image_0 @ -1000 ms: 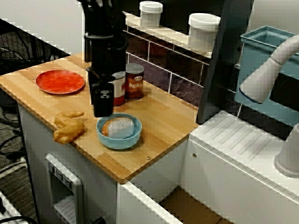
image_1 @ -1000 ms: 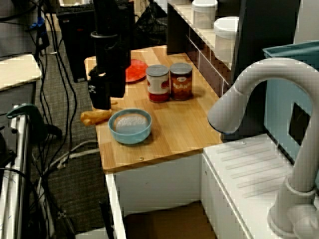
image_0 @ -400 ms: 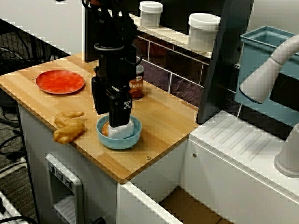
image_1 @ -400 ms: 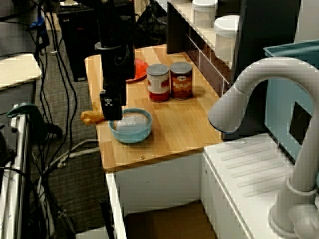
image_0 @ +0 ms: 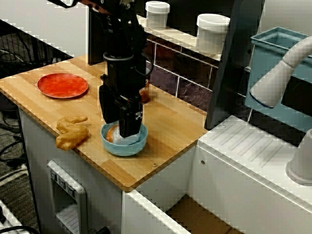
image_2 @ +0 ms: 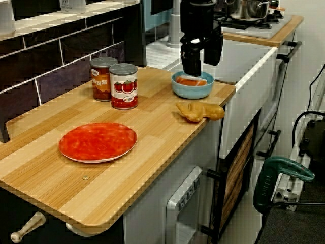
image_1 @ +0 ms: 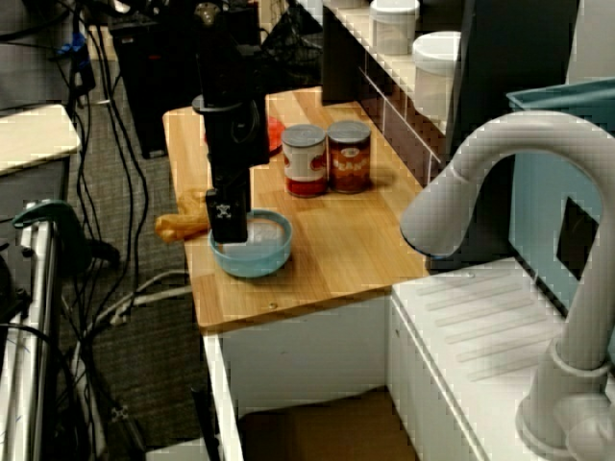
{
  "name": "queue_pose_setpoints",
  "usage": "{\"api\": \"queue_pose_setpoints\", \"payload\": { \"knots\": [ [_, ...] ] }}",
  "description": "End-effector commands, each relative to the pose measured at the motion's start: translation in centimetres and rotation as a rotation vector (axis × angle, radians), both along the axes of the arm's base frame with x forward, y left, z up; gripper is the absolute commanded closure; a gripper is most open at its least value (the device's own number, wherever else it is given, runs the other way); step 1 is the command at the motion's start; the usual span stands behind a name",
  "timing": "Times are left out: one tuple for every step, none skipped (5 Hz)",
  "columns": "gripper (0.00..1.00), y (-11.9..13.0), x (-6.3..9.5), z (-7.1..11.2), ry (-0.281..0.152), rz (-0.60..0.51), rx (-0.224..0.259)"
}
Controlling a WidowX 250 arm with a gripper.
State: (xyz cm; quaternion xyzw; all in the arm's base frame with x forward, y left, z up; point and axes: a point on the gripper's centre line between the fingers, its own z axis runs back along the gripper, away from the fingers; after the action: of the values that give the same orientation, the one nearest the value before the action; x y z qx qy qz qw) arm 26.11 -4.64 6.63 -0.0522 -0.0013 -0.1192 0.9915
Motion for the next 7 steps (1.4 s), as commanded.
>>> {"api": "queue_pose_setpoints", "payload": {
  "knots": [
    [0.00, 0.9, 1.2, -0.1, -0.043, -0.018, 0.031],
    [0.00, 1.1, 1.2, -0.3, -0.041, -0.023, 0.038],
    [0.00, 1.4, 1.2, -0.3, -0.046, -0.012, 0.035],
    [0.00, 1.5, 1.2, -0.6, -0.051, 0.014, 0.023],
    [0.00, 1.4, 1.3, -0.9, -0.048, 0.017, 0.024],
    [0.00, 1.3, 1.4, -1.2, -0.051, 0.020, 0.031],
    [0.00, 1.2, 1.5, -1.7, -0.056, 0.024, 0.041]
  ]
}}
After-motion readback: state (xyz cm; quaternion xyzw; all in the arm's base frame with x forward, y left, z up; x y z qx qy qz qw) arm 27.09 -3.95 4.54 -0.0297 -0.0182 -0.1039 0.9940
